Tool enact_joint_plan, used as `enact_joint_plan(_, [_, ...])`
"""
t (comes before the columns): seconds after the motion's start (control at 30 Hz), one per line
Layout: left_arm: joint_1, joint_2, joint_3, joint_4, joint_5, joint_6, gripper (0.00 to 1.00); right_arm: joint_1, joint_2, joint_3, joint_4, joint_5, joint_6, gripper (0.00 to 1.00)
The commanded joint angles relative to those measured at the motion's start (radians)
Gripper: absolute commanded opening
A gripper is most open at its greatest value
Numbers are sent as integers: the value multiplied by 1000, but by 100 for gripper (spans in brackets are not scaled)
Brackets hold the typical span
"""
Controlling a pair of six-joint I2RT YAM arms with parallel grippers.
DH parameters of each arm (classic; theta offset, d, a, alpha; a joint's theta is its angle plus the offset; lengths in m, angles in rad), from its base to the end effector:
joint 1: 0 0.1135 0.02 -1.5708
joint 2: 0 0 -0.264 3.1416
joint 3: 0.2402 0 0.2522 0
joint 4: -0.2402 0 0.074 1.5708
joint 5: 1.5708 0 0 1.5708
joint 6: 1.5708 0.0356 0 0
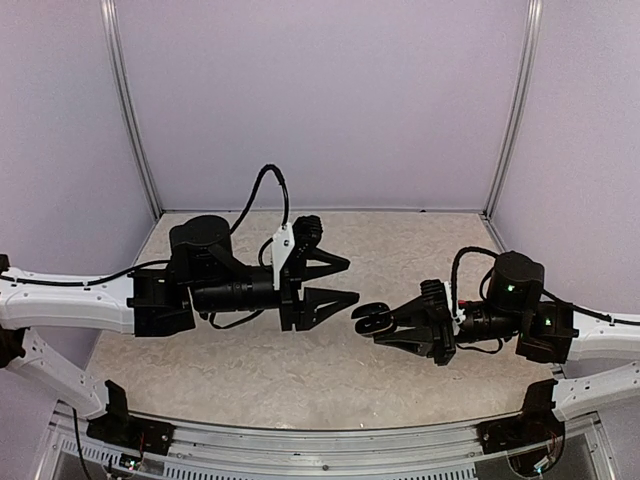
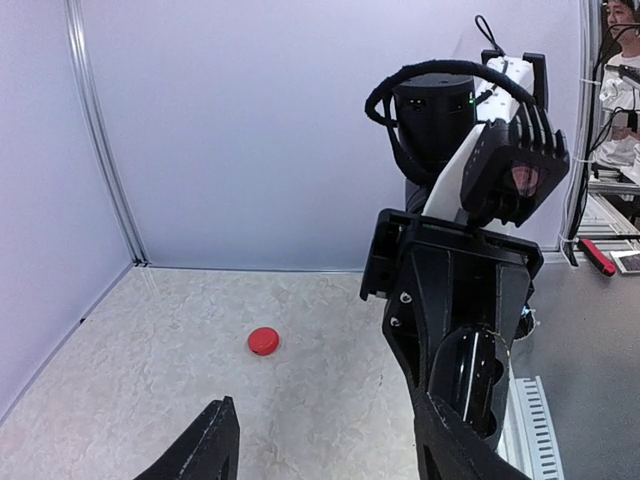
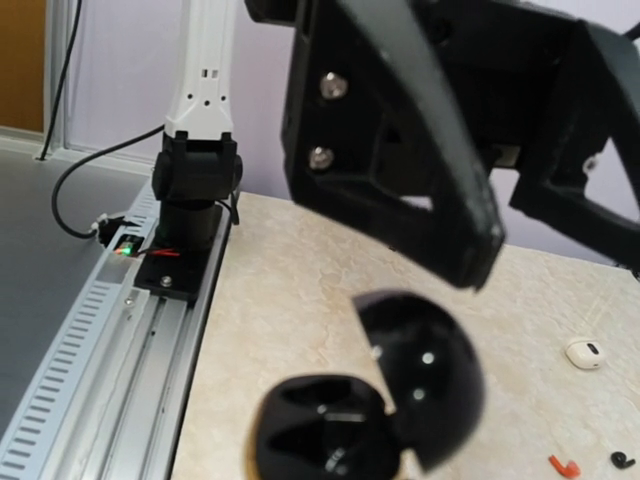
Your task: Insert the wireless bluetooth earbuds into the charging case
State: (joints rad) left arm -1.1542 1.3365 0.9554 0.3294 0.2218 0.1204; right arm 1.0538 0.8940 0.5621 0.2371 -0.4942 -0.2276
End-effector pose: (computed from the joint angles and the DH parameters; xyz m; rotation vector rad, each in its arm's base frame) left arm 0.1211 -0.2931 0.3293 1.1575 1.2609 -0.9635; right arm 0.0894 0.1915 0.2862 -1.3415 1.1406 1.0231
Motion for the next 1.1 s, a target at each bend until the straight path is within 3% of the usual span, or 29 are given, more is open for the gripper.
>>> enact_joint_plan(0.0, [10,-35,-35,40,13,-9,61,11,-15,-15,38,3,1,0])
enact_joint_plan(0.13, [18,-93,-97,113,70,-10,64,10,-25,-22,44,15,5,0])
enact_joint_plan(0.33, [3,-85,-73,88,132,7,66,11,-16,-17,44,9,3,0])
enact_joint_plan(1.07, [-24,24,6,26,110,44,36,11,-3,-7,45,-21,4,0])
